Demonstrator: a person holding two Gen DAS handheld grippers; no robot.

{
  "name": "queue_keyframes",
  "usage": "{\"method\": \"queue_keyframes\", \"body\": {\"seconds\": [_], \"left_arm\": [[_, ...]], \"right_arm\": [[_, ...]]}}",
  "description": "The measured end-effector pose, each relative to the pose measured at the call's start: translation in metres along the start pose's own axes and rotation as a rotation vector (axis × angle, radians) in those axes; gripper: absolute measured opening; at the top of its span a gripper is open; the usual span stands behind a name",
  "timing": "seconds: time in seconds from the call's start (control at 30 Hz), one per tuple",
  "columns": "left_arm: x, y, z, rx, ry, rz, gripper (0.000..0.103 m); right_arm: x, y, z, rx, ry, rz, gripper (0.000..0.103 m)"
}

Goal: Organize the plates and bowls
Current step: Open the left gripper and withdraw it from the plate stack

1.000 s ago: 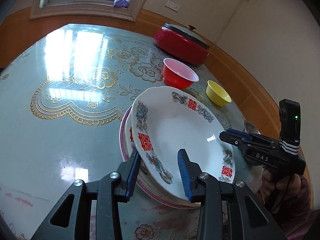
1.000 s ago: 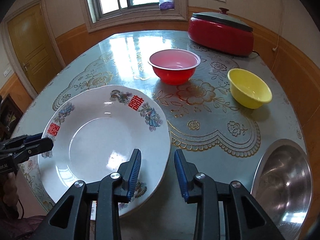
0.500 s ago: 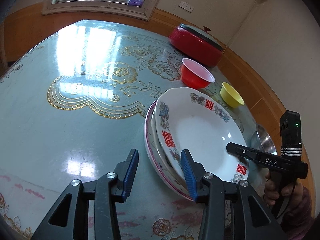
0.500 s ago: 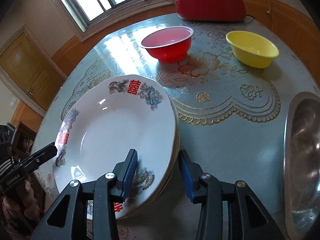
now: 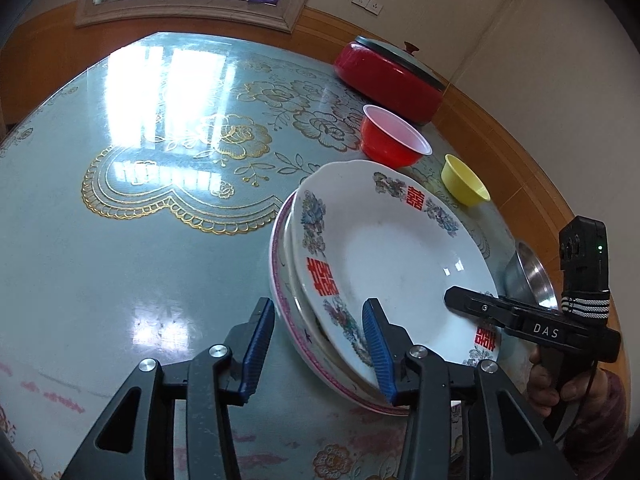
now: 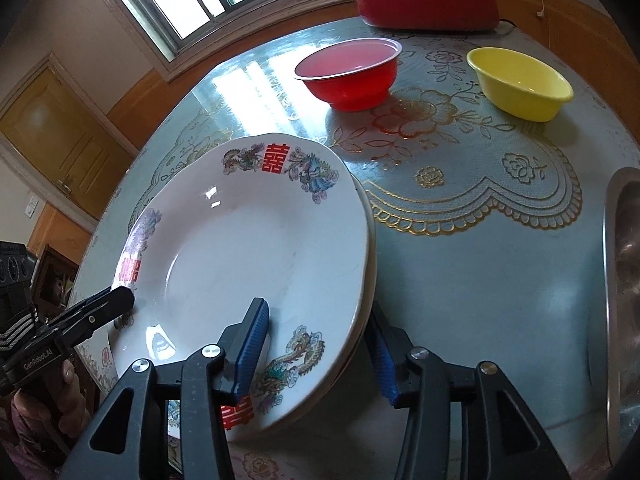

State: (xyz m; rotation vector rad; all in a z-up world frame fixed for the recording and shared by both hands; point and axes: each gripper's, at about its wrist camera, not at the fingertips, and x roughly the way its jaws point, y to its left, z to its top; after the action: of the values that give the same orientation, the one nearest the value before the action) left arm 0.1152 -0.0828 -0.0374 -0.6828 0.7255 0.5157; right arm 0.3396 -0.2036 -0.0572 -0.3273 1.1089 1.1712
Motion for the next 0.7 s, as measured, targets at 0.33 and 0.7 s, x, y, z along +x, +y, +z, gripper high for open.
{"method": "queue_keyframes", "body": {"seconds": [0.33, 0.7], "left_arm": [[-0.011, 0.027, 0.006, -0.049, -0.047, 0.065, 0.050], [-0.032, 0.042, 0.021, -0.050, -0.113, 0.120, 0.051]], "right_arm": [[0.018, 0.021, 0.013, -0.025, 0.008, -0.001, 0.049], [0.029, 0.043, 0.020, -0.044, -0.012, -0.029, 0.051]]}}
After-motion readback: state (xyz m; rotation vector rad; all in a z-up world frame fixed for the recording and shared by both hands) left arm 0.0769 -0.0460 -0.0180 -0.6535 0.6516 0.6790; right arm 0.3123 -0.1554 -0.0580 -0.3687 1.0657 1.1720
